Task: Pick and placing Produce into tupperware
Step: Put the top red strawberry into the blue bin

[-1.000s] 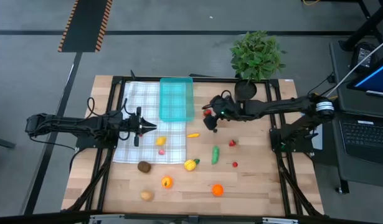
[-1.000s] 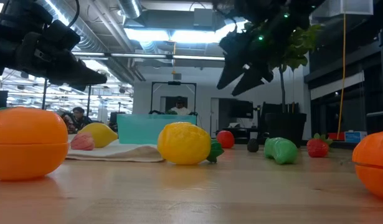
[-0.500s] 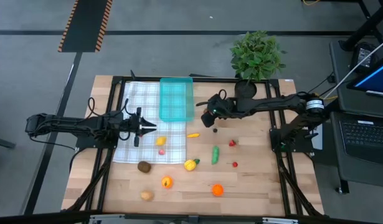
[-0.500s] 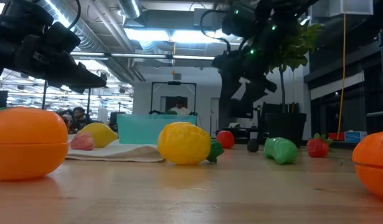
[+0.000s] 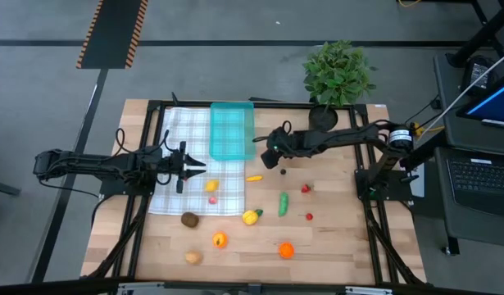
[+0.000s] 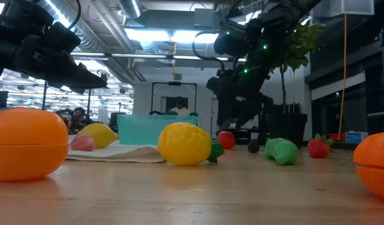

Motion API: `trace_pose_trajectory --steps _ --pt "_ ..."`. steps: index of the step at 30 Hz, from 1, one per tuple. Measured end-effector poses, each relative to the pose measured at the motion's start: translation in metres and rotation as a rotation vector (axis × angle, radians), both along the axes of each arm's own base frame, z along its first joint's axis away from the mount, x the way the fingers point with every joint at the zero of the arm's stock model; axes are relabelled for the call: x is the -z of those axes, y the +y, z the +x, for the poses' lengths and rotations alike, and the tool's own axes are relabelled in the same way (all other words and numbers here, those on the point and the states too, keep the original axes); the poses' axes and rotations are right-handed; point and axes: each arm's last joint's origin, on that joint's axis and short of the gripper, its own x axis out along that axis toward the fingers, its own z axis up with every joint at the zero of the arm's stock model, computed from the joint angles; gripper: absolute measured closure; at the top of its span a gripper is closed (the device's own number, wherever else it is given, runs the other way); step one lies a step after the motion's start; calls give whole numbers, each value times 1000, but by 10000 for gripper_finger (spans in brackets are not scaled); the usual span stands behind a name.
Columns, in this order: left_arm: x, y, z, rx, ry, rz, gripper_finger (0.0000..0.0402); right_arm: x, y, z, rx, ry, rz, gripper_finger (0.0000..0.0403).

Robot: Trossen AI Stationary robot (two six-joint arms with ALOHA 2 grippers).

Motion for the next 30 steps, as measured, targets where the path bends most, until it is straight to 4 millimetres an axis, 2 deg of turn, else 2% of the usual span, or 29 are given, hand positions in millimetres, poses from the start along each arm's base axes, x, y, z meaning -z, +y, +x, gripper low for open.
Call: trace_pose_trajectory --steps 19,30 --pt "2 0 0 1 19 -2 328 18 -7 7 13 7 -5 82" --pt "2 0 0 0 19 -1 325 46 -17 15 -10 41 -21 82"
